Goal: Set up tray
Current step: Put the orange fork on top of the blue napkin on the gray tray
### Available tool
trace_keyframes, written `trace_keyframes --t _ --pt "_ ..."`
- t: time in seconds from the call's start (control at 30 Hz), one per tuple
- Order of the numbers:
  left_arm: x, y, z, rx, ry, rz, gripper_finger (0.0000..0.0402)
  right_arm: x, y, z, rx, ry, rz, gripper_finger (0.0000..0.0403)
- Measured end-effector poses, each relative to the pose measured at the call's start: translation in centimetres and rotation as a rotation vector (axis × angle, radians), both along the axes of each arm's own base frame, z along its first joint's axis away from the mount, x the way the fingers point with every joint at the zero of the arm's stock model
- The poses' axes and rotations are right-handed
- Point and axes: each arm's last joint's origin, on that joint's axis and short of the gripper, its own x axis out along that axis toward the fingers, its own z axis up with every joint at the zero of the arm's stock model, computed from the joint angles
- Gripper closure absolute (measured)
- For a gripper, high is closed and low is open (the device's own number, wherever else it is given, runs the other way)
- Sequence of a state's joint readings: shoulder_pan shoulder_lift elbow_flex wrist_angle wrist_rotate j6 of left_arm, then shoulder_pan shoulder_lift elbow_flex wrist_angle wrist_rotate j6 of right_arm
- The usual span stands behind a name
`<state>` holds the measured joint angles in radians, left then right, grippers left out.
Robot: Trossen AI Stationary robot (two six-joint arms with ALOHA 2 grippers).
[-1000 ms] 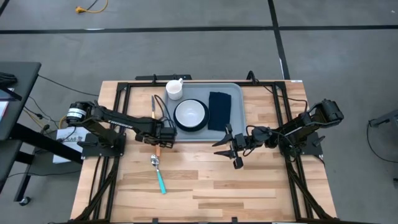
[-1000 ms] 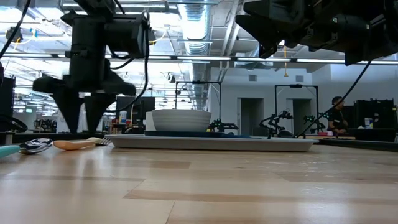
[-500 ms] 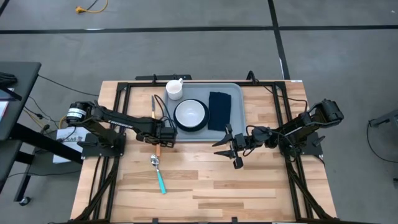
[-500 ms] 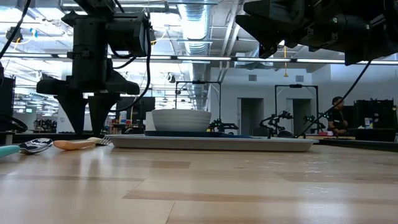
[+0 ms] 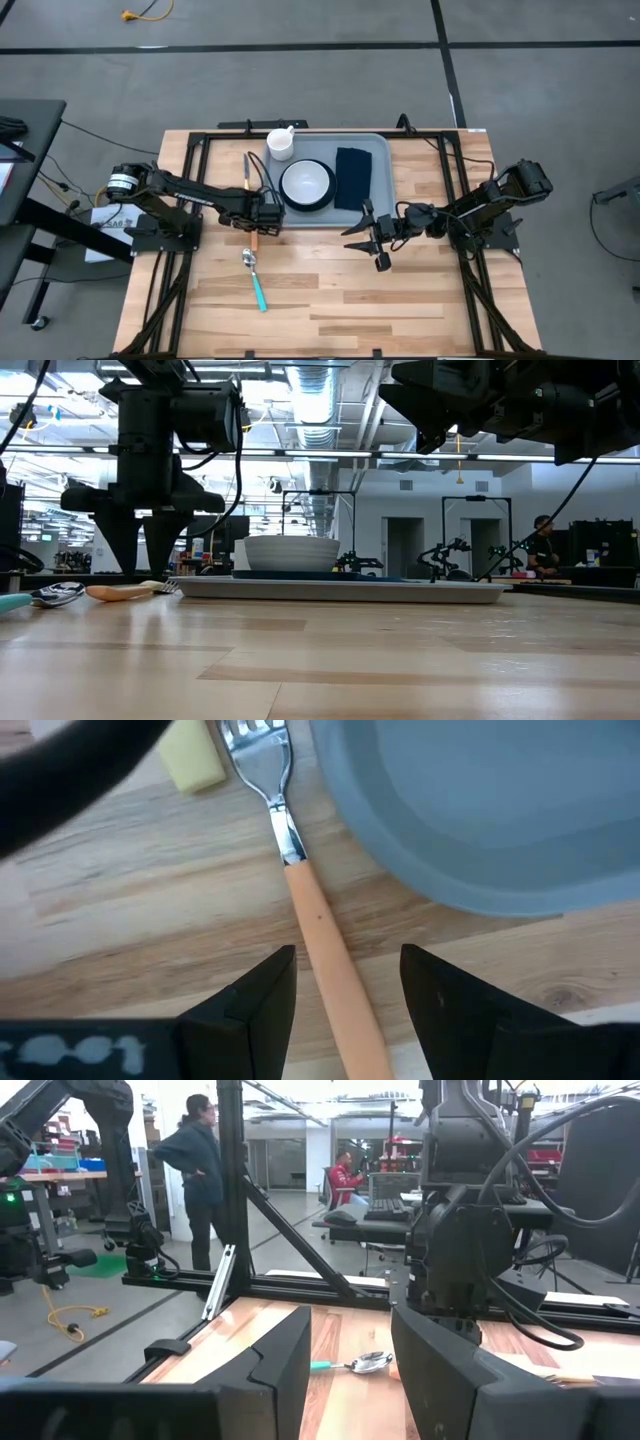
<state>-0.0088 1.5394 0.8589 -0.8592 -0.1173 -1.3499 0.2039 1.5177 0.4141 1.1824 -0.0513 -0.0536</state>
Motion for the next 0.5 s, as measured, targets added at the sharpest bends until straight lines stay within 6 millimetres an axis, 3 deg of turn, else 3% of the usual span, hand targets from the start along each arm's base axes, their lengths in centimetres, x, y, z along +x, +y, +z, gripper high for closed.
trace_keyframes --t 0.5 --pt "-0.12 0.27 -0.01 0.019 0.012 0.005 0.0232 0.00 0.01 0.00 0.000 0.000 0.001 0.0269"
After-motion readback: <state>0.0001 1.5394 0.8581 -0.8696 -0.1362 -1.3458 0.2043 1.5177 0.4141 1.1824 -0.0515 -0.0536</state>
